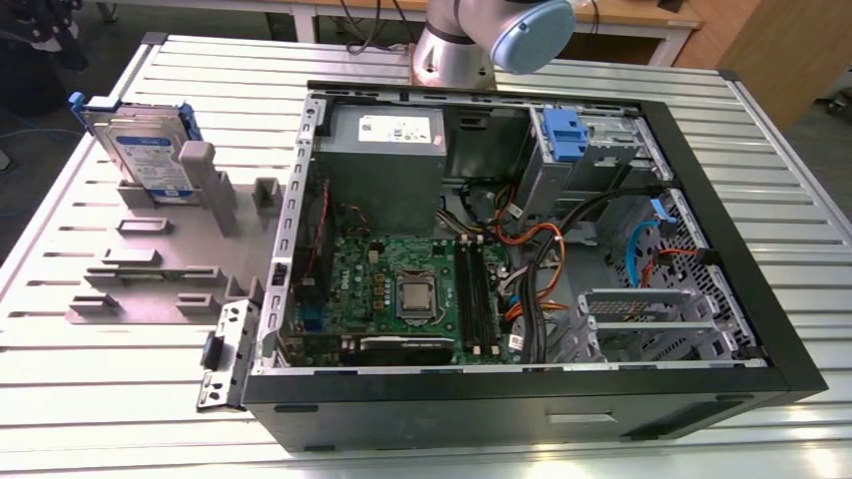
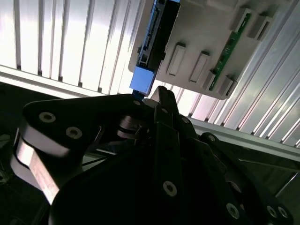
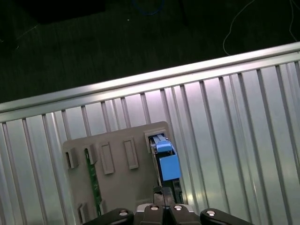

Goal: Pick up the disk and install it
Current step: 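Pick up the disk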

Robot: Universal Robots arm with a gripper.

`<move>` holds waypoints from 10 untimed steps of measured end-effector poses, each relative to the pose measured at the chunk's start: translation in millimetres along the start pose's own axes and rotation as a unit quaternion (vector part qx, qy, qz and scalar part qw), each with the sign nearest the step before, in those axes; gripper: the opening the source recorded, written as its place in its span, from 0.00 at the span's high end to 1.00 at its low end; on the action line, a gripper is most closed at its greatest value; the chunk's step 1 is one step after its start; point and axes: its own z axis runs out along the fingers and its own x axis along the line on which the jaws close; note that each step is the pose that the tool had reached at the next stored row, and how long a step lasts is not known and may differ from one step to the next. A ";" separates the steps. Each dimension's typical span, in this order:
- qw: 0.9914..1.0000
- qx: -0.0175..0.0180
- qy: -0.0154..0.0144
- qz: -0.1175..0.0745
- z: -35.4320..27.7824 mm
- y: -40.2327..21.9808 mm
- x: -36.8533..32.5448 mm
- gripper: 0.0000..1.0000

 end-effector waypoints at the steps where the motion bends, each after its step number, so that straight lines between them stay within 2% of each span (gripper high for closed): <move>1: 1.000 0.000 0.000 -0.001 0.3 0.0 0.0 0.89; 4: 1.000 0.001 0.000 -0.001 0.9 0.1 0.0 0.89; 5: 1.000 0.001 0.000 -0.001 0.9 0.1 0.0 0.83; 6: 1.000 0.001 0.000 -0.001 0.9 0.1 0.0 0.83; 8: 1.000 0.001 0.000 -0.001 0.9 0.1 0.0 0.71; 9: 1.000 0.001 0.000 -0.001 0.9 0.1 0.0 0.71; 10: 1.000 0.001 0.000 -0.001 1.0 0.1 0.0 0.65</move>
